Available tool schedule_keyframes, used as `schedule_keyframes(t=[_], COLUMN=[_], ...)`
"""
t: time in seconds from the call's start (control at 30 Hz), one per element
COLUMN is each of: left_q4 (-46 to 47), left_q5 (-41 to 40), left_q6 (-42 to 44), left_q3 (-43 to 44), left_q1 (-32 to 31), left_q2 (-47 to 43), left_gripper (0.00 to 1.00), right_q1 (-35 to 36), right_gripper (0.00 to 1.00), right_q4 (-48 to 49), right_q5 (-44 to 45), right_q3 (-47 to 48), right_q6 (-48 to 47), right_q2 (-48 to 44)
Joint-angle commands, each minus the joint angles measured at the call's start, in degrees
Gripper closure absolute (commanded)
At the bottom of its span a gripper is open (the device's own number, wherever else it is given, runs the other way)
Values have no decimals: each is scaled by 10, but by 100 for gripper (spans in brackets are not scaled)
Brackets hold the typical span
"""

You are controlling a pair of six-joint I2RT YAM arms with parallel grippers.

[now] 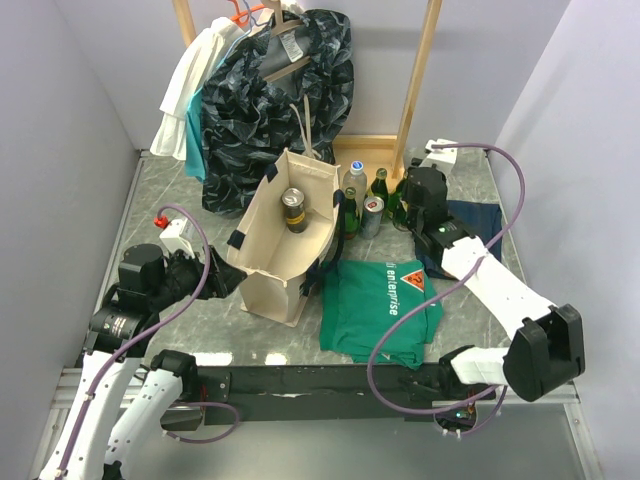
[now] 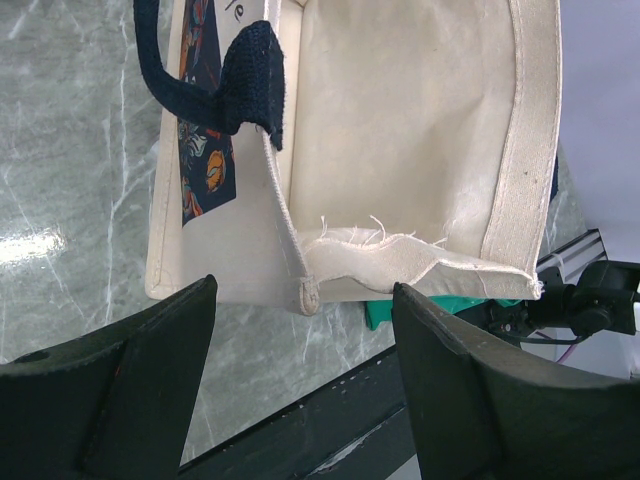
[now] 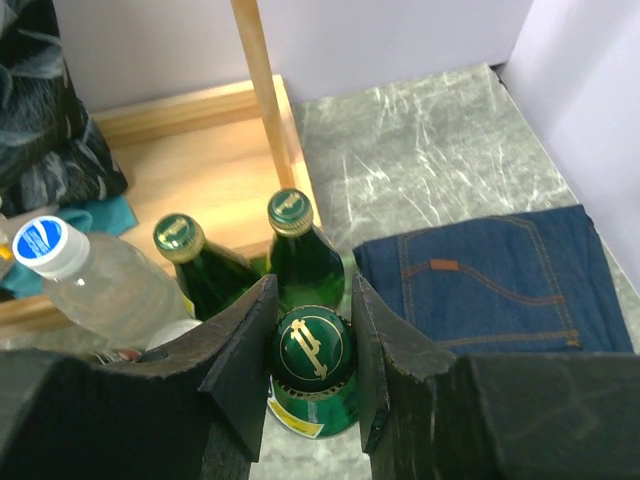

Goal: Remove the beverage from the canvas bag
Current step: Place the drink at the center of the board.

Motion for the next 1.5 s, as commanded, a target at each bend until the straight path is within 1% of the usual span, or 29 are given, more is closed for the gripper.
schedule_keyframes(t=[0.0, 0.77, 1.1, 1.3, 1.47], left_q4=[3, 3, 3, 2, 3], left_q5=[-2, -9, -12, -15, -16], left_q6=[3, 0, -2, -3, -5], left_q3=[0, 1, 1, 1, 0], left_q1=[-1, -1, -1, 0, 0], left_q2=[-1, 6, 7, 11, 10], left_gripper=[24, 24, 24, 24, 24], right_q1=[-6, -9, -8, -8, -9], right_gripper=[100, 100, 100, 100, 100], right_q4=[139, 181, 181, 163, 168], right_q5=[14, 20, 17, 17, 14], right_q3=[15, 3, 25, 43, 39], right_q6=[7, -9, -4, -2, 3], right_q2=[-3, 64, 111, 127, 131])
